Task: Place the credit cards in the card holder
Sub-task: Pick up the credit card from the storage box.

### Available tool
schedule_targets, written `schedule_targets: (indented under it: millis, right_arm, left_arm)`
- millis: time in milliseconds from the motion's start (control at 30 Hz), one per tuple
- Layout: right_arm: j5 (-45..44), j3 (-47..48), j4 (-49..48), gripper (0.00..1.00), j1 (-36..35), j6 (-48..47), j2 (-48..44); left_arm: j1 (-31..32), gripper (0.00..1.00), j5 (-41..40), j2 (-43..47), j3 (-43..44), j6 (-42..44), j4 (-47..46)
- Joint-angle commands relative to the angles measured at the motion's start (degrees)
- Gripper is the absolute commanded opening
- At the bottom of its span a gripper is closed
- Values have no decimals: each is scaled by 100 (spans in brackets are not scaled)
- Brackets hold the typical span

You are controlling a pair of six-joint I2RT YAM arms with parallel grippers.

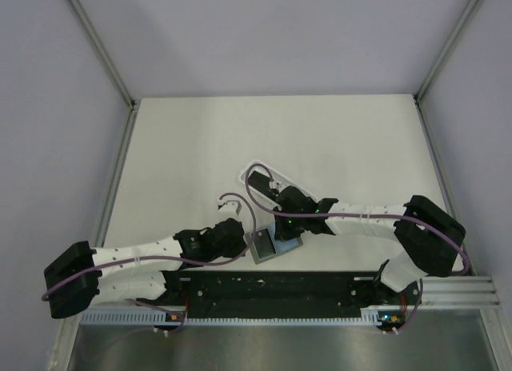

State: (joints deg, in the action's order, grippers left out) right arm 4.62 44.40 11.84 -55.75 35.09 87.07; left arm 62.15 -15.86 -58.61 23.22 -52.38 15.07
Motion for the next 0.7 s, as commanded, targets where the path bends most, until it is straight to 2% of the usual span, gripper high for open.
schedule_targets:
  millis: [0,667]
  right_arm:
    - [12,323,-296,0,-33,50,135]
    - [21,578,-164,0,-138,15,733]
  left_arm:
    - [16,0,83,-159,42,61,-435]
    - [8,0,346,-704,-99,0,-848]
